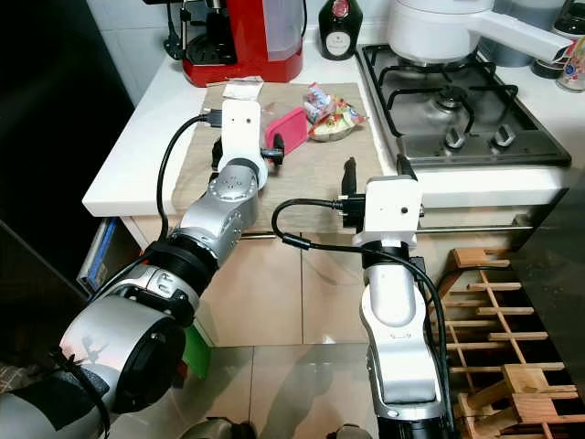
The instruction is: Restocking fridge
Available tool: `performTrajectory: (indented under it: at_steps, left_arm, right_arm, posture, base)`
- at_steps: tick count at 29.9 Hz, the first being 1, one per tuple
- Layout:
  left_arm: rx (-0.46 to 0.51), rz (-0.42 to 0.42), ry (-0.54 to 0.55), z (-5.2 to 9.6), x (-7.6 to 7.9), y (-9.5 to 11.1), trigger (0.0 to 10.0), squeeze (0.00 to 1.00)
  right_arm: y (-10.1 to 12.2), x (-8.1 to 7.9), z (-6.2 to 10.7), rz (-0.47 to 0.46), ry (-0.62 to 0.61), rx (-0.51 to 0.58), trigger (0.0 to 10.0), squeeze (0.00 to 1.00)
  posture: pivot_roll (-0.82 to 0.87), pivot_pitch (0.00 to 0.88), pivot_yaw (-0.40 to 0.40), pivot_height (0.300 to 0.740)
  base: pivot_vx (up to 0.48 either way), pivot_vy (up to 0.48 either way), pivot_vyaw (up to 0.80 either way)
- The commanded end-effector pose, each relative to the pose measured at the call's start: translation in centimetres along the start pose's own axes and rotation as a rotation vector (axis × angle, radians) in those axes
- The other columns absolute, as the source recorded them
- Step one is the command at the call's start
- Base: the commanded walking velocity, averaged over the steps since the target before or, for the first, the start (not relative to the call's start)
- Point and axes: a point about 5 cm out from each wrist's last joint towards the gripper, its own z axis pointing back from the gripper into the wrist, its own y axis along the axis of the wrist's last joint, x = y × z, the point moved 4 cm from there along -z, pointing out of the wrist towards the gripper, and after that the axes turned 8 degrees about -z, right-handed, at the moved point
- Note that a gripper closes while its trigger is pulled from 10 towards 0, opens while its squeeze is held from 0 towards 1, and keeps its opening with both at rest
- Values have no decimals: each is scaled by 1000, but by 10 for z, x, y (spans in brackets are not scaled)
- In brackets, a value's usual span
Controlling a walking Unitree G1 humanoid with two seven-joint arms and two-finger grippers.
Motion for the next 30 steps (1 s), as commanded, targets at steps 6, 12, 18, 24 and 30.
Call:
performTrajectory:
  at_steps: [6, 12, 18, 24, 30]
  left_arm:
    - [317, 94, -173, 24, -50, 65, 10000, 0]
    - [376, 62, -212, 32, -54, 79, 10000, 0]
    - [348, -21, -241, 24, -62, 78, 10000, 0]
    - [226, -58, -275, 7, -60, 47, 10000, 0]
    - [174, -123, -294, -2, -55, 36, 10000, 0]
  right_arm:
    - [-1, 1, -12, 2, -12, 21, 10000, 0]
    - [-2, 0, -16, 3, -4, 25, 10000, 0]
    - [-2, -2, -17, -10, -8, 38, 10000, 0]
    - [-2, 7, -8, 1, -45, 37, 10000, 0]
    - [-2, 11, 5, 21, -60, 17, 10000, 0]
  posture:
    - [-64, 0, 99, 740]
    - [-49, 0, 97, 740]
    - [-50, 0, 112, 740]
    - [-88, 0, 148, 740]
    - [-115, 21, 174, 740]
  base:
    - [0, 0, 0]
    - [0, 0, 0]
    - [0, 0, 0]
    - [0, 0, 0]
    - [0, 0, 0]
